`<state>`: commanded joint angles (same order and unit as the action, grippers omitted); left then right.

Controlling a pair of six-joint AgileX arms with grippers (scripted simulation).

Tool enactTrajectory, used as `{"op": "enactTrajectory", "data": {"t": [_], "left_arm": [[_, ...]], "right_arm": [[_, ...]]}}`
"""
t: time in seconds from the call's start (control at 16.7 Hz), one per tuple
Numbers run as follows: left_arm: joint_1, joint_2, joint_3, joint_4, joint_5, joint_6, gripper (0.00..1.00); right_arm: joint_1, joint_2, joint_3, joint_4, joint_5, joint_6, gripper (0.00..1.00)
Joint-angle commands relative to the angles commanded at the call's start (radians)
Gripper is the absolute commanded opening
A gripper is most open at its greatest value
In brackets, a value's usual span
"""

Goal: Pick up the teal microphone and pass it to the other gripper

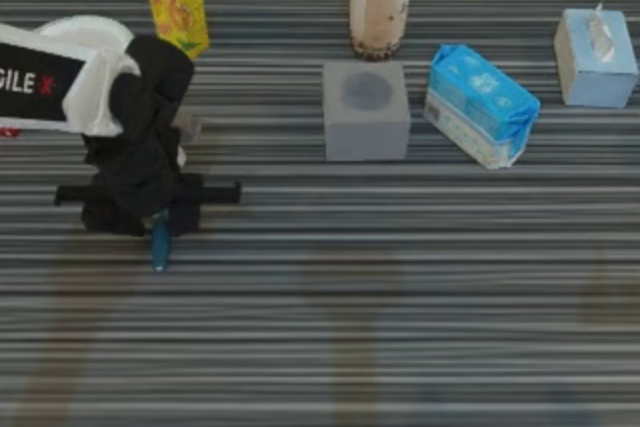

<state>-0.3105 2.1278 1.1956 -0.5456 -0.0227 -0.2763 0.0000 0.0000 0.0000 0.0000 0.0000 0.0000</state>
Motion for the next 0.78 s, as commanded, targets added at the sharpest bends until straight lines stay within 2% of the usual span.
{"op": "enactTrajectory", "data": {"t": [0.18, 0.36, 0.54, 0.78], "left_arm": [[-0.001, -0.063, 0.022, -0.028, -0.016, 0.012, 0.00], [-0.002, -0.074, 0.009, 0.036, 0.013, 0.027, 0.00], [0.002, -0.104, -0.026, 0.184, 0.076, 0.058, 0.00], [0.013, -0.159, -0.105, 0.484, 0.196, 0.112, 0.00]], "right_arm": [[0.000, 0.000, 0.000, 0.000, 0.000, 0.000, 1.00], [0.000, 0.000, 0.000, 0.000, 0.000, 0.000, 1.00], [0.000, 0.000, 0.000, 0.000, 0.000, 0.000, 1.00], [0.000, 0.000, 0.000, 0.000, 0.000, 0.000, 1.00]]}}
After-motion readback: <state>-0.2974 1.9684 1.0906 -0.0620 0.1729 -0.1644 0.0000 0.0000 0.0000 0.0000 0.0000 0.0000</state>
